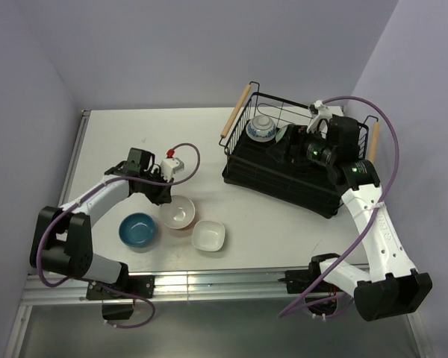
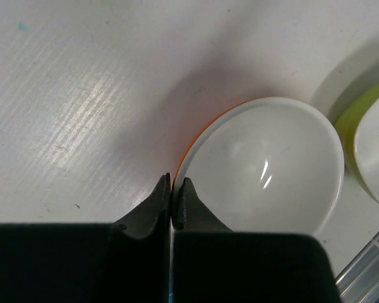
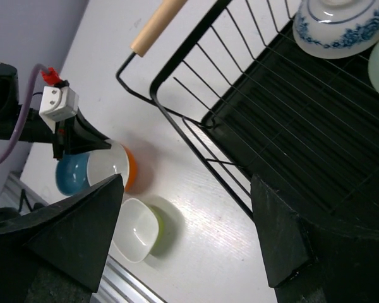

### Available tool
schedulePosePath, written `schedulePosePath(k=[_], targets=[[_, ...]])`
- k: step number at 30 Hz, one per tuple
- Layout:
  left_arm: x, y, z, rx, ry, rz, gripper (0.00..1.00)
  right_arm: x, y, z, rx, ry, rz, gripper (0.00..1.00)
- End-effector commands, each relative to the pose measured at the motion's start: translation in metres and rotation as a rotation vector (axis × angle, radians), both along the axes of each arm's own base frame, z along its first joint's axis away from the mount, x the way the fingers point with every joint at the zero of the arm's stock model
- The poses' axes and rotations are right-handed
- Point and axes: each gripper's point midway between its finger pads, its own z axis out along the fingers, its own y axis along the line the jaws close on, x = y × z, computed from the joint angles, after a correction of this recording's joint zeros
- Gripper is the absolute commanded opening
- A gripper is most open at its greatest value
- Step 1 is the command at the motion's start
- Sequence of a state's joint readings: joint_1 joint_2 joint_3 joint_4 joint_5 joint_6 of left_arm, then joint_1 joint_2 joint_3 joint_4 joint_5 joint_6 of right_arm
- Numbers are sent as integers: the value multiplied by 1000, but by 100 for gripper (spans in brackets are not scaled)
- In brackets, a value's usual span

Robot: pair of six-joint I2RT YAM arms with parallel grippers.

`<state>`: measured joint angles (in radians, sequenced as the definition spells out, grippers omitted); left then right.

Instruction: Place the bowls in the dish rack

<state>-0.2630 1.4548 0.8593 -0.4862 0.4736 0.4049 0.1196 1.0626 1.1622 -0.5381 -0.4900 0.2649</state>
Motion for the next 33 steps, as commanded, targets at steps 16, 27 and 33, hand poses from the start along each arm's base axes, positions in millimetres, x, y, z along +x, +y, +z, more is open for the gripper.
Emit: schedulePosePath(k=[16, 27, 33], targets=[[45, -44, 337, -873, -402, 144, 0, -25, 41, 102, 303, -179, 199, 91], [68, -117, 365, -1106, -213, 90, 0, -30, 45, 119, 415, -158, 168, 97], [73, -142, 364, -1107, -180, 57, 0, -14, 62, 124, 454, -130, 160, 100]])
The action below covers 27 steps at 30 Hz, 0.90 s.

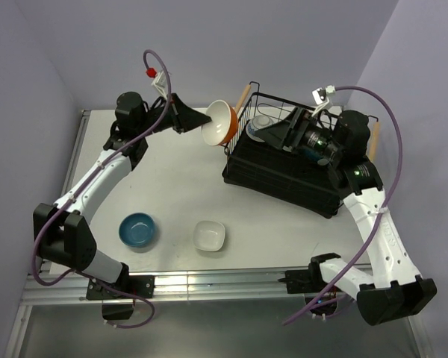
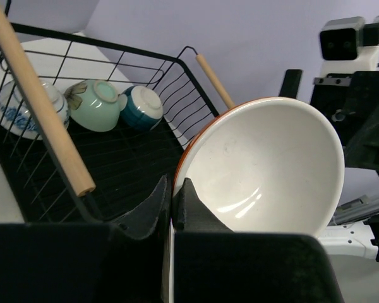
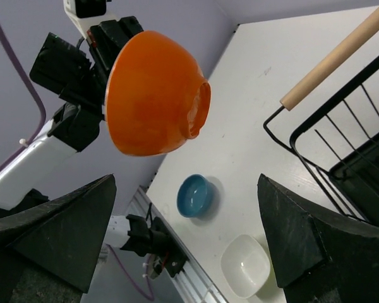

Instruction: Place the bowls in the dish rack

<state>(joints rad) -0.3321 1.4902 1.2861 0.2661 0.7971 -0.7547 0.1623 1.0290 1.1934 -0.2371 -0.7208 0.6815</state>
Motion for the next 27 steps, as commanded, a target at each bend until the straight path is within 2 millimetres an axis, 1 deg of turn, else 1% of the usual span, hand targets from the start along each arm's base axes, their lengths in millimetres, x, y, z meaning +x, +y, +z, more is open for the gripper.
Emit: schedulePosePath(k=[1, 3, 4, 5, 7, 11, 14, 18, 22, 27], targets=[[-9, -9, 59, -93, -140, -25, 0, 11, 10, 31, 48, -58, -11, 100], [-8, -14, 56, -89, -134, -32, 0, 16, 17, 31, 43, -52, 3, 100], [-9, -16, 56, -87, -134, -37, 0, 17, 25, 33, 39, -55, 20, 100], [-11, -19, 54, -84, -131, -43, 0, 20, 28, 31, 33, -48, 21, 100], [-10, -21, 52, -82, -128, -46, 0, 20, 39, 32, 34, -43, 52, 100], [-9, -24, 51, -79, -124, -49, 0, 22, 52, 30, 35, -28, 83, 100], [-10, -26, 50, -79, -124, -53, 0, 19, 59, 31, 36, -33, 110, 100], [-8, -26, 47, -75, -116, -51, 0, 9, 66, 37, 51, -53, 163, 100], [-8, -27, 48, -79, -114, -52, 0, 6, 68, 36, 44, -56, 172, 99], [-8, -28, 48, -80, -115, -53, 0, 10, 72, 30, 37, -43, 165, 96]])
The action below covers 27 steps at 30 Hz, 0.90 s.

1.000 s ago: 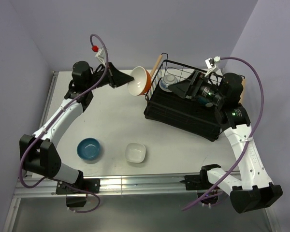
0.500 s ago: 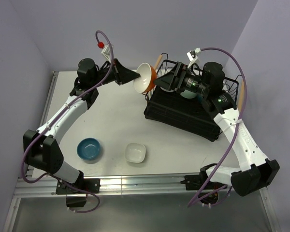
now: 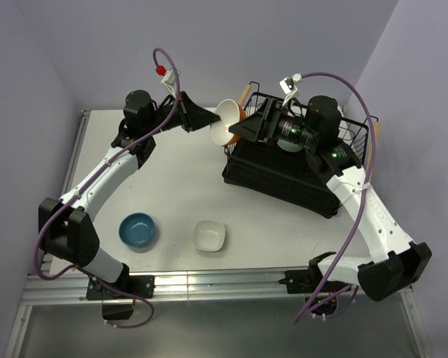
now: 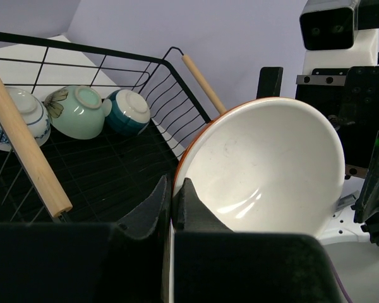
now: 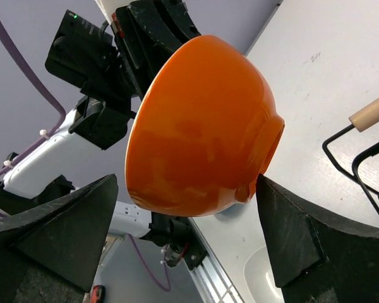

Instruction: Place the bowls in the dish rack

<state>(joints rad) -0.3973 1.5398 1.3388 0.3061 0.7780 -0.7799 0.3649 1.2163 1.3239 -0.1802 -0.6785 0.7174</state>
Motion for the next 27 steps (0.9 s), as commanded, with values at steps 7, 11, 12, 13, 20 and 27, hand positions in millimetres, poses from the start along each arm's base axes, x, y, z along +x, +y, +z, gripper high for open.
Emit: schedulePosePath(k=[7, 11, 12, 13, 20, 27], targets=[[-6, -4, 35, -47, -95, -10, 0, 3, 5, 24, 21, -80, -3, 75], [-5, -5, 34, -44, -95, -9, 0, 5, 3, 23, 5, -98, -15, 49], [-5, -5, 34, -42, -95, -10, 0, 6, 3, 23, 1, -100, -20, 37], [-6, -5, 33, -37, -97, -11, 0, 6, 1, 24, -1, -108, -24, 31], [-8, -2, 24, 11, -90, -5, 37, 6, -9, 28, -62, -184, -49, 0], [-5, 20, 23, 68, -104, 35, 76, 24, -47, 17, -262, -319, -147, 0]])
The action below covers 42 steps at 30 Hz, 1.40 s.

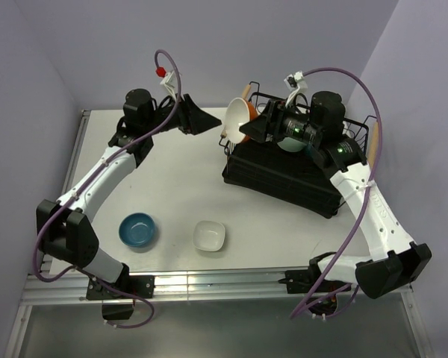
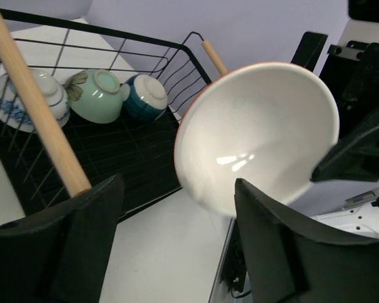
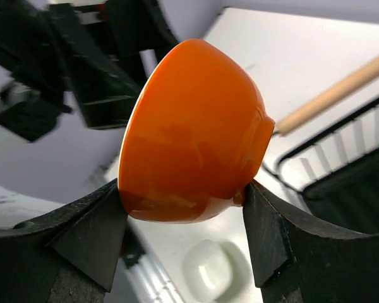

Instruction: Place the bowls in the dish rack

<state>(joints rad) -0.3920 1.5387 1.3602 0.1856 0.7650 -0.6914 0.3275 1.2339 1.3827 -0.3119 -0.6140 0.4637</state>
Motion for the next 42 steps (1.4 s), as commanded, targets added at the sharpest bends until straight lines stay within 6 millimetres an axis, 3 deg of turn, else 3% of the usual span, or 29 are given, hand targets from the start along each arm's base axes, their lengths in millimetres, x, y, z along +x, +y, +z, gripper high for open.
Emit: schedulePosePath(k=[1, 3, 10, 18, 26, 31, 42], targets=[[-9, 22, 38, 7, -111, 22, 78, 10, -32, 17, -169, -198, -87, 0], [-8, 29, 39, 20, -119, 40, 81, 19, -44, 10, -252, -213, -122, 0], [-6, 57, 40, 51, -134, 103, 82, 50, -88, -50, -678, -254, -120, 0], [-9, 70, 39, 62, -130, 142, 82, 104, -116, -99, -909, -136, -205, 0], [-5, 86, 42, 63, -134, 189, 83, 125, -113, -143, -994, -1, -199, 0], [-3, 95, 38, 65, -126, 208, 82, 126, -93, -161, -1031, -39, -134, 0], [-4, 104, 33, 78, -112, 224, 83, 130, -82, -195, -1122, -96, 9, 0]])
